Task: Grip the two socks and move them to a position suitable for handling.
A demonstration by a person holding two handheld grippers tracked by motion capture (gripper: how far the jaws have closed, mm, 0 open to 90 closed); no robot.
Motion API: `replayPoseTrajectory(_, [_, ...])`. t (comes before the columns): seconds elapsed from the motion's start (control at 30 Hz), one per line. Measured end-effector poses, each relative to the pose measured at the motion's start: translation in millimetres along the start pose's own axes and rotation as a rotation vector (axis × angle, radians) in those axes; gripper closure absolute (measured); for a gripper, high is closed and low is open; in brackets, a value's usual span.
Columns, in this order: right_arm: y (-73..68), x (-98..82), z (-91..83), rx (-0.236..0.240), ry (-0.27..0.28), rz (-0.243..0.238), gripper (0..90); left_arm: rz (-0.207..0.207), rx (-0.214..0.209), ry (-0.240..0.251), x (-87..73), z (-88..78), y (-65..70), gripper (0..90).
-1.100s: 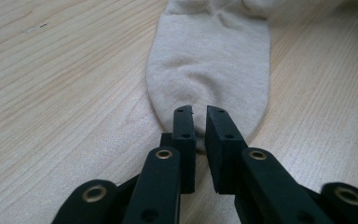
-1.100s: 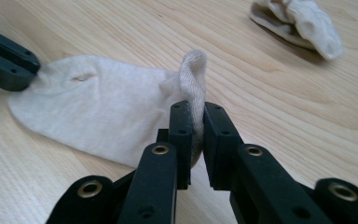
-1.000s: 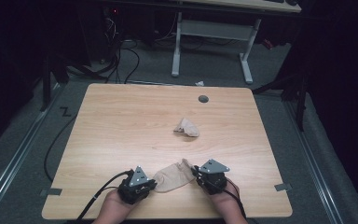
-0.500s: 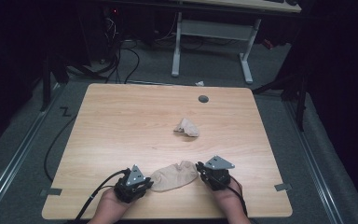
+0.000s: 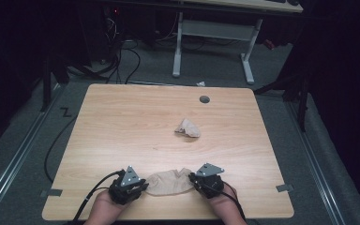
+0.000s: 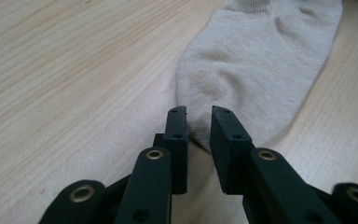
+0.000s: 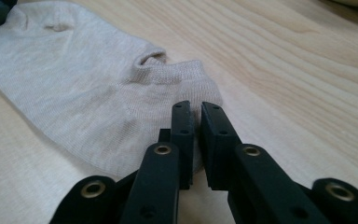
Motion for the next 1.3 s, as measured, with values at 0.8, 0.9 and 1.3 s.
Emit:
replayPoseTrajectory(0.8, [26.9,14.1,-13.5,-0.066,0.073,0.036,45.5,-0.049,0.069,0.075,3.8,-18.3,-25.6,56.3])
replayPoseTrajectory(0.9, [27.0,17.8,-10.2,-0.132,0.085,-0.018,44.4,-0.052,0.070,0.078,3.5,-20.1,-28.7,56.2])
replayPoseTrajectory(1.3, [53.1,52.1,17.4,-0.070,-0.012,0.016,37.7,-0.061,0.101,0.083,6.8,-27.9,-37.3,48.6])
Point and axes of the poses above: each handheld gripper's, and its own axes: z roughly forward along the jaws, x roughly out of its top, y roughly to its right, the point moved 4 cm from there along z, roughly forward along the jaws, and after that the axes turned 3 degrees about y, right-handed, at the moved point
